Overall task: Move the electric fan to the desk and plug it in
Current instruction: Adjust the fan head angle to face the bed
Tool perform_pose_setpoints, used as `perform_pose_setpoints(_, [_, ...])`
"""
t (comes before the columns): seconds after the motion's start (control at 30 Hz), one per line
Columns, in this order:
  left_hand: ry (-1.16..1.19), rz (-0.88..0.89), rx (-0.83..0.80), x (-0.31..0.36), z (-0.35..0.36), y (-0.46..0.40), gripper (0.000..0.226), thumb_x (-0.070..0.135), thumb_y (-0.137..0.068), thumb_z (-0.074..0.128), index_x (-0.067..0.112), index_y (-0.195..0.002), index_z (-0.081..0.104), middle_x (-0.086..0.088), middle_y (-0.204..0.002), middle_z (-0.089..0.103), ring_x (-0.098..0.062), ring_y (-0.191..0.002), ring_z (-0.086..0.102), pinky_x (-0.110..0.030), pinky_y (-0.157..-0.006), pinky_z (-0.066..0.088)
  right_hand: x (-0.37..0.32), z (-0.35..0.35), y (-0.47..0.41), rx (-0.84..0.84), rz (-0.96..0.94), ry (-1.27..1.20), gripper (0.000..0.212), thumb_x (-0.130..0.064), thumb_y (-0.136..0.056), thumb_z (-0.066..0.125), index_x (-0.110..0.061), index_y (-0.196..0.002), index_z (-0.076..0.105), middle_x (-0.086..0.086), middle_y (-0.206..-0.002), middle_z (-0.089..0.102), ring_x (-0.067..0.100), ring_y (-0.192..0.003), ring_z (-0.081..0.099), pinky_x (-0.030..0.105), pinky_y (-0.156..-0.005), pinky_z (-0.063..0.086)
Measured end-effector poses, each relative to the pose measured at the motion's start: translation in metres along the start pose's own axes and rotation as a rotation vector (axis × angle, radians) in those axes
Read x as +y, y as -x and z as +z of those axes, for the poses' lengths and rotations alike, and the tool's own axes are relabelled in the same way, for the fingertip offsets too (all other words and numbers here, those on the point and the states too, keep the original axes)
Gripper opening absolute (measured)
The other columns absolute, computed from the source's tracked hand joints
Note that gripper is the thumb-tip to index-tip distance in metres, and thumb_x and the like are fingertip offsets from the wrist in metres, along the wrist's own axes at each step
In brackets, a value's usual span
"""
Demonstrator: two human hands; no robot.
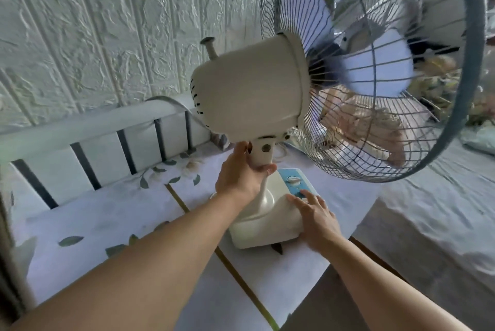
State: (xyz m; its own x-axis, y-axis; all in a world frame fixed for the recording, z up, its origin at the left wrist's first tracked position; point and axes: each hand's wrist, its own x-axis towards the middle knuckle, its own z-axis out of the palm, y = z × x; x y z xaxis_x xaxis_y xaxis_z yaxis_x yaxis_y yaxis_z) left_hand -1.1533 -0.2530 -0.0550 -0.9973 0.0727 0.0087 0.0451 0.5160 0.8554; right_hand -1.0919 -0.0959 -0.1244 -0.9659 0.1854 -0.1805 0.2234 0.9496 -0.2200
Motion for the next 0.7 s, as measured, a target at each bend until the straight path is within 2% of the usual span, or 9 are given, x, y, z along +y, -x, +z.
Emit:
perform_pose_setpoints(0.13, [-0.004,-0.036,0.023,0.002,0.0,0.001,0.057,0.04,-0.073,0.077,0.021,-0.117,0.047,-0.004,-0.12,0.066,-0.031,-0.111,0.061,-0.043,-0.091,0.051,0.003,0.0,0.0,0.011,-0.025,-0.002,0.085,-0.007,-0.079,0.065,-0.04,-0.146,0.026,-0.002,-0.156,0.018,0.024,-0.145,0.015,0.042,-0.113,0.03])
perform_pose_setpoints(0.23, [0.007,-0.046,0.034,0.004,0.002,0.005,0.058,0.038,-0.075,0.075,0.021,-0.121,0.046,-0.004,-0.123,0.065,-0.03,-0.113,0.061,-0.044,-0.094,0.05,0.004,0.001,0.001,0.005,-0.029,0.003,0.085,-0.008,-0.078,0.066,-0.038,-0.146,0.026,-0.001,-0.156,0.018,0.025,-0.144,0.015,0.042,-0.113,0.029])
perform_pose_setpoints(0.37, [0.013,-0.069,0.017,0.005,0.001,0.007,0.055,0.037,-0.078,0.073,0.02,-0.122,0.045,-0.003,-0.125,0.064,-0.029,-0.114,0.06,-0.042,-0.095,0.049,-0.001,0.0,-0.001,-0.026,0.0,-0.029,0.085,-0.018,-0.073,0.071,-0.036,-0.144,0.029,-0.001,-0.149,0.024,0.026,-0.139,0.022,0.045,-0.111,0.033])
perform_pose_setpoints(0.53, [-0.03,-0.057,-0.006,0.005,-0.003,0.007,0.056,0.04,-0.076,0.074,0.019,-0.122,0.048,-0.005,-0.125,0.064,-0.03,-0.113,0.06,-0.045,-0.094,0.05,-0.008,0.002,-0.001,-0.067,-0.002,0.073,0.091,-0.017,-0.074,0.072,-0.036,-0.146,0.019,0.007,-0.149,0.018,0.031,-0.139,0.018,0.047,-0.112,0.031])
perform_pose_setpoints(0.7, [-0.063,-0.057,0.05,0.004,0.001,0.011,0.053,0.042,-0.075,0.073,0.021,-0.117,0.048,-0.003,-0.123,0.065,-0.029,-0.112,0.061,-0.043,-0.093,0.051,-0.002,0.004,-0.01,-0.042,-0.028,0.079,0.072,-0.028,-0.085,0.061,-0.043,-0.145,0.022,0.01,-0.149,0.024,0.035,-0.135,0.03,0.043,-0.109,0.036])
